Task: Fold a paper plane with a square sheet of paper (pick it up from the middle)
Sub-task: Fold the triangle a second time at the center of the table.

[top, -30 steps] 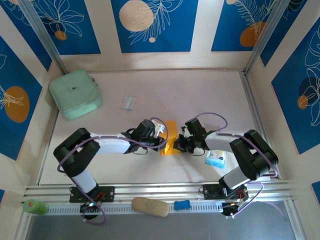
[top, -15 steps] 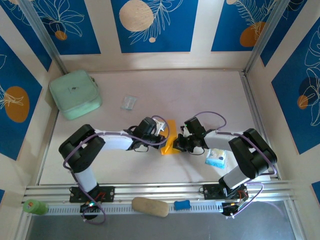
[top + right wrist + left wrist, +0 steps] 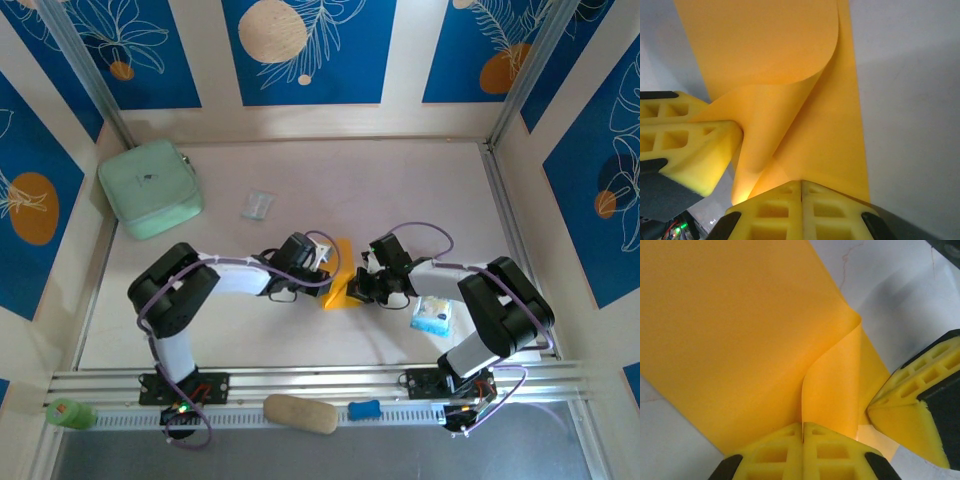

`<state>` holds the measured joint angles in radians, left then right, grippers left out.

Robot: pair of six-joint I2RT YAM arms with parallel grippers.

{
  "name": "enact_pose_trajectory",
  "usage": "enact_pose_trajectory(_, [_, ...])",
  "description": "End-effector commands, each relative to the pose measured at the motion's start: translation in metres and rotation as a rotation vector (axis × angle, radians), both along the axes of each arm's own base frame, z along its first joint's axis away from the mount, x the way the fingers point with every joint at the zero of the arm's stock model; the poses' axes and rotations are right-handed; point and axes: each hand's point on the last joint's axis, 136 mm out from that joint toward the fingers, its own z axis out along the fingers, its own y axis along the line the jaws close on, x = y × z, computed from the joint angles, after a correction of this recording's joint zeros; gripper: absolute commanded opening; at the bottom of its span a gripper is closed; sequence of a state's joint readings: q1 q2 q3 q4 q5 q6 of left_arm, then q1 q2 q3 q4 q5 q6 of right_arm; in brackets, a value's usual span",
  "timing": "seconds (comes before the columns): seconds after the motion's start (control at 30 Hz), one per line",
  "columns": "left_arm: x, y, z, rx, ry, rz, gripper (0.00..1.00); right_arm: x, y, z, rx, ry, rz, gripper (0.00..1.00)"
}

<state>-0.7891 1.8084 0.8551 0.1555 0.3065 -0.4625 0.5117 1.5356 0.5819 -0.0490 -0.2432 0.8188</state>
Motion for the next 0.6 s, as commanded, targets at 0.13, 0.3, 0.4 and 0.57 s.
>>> enact_pose_trajectory(0.13, [-0.013, 0.011, -0.024, 0.053, 0.163, 0.041, 0.00, -0.014, -0.024, -0.008, -0.105, 0.054, -0.030, 0.06])
enact_pose_trajectory(0.3, [-0.022, 0.017, -0.024, 0.033, 0.281, 0.159, 0.00, -0.010, -0.026, 0.009, -0.071, 0.012, -0.066, 0.10])
enact_pose_trajectory(0.4, [-0.025, 0.019, -0.020, -0.010, 0.310, 0.222, 0.00, -0.010, -0.023, 0.017, -0.027, 0.000, -0.083, 0.11])
enact_pose_trajectory(0.57, [-0.027, 0.025, -0.014, -0.040, 0.304, 0.284, 0.00, -0.010, -0.013, 0.021, 0.042, 0.009, -0.085, 0.11])
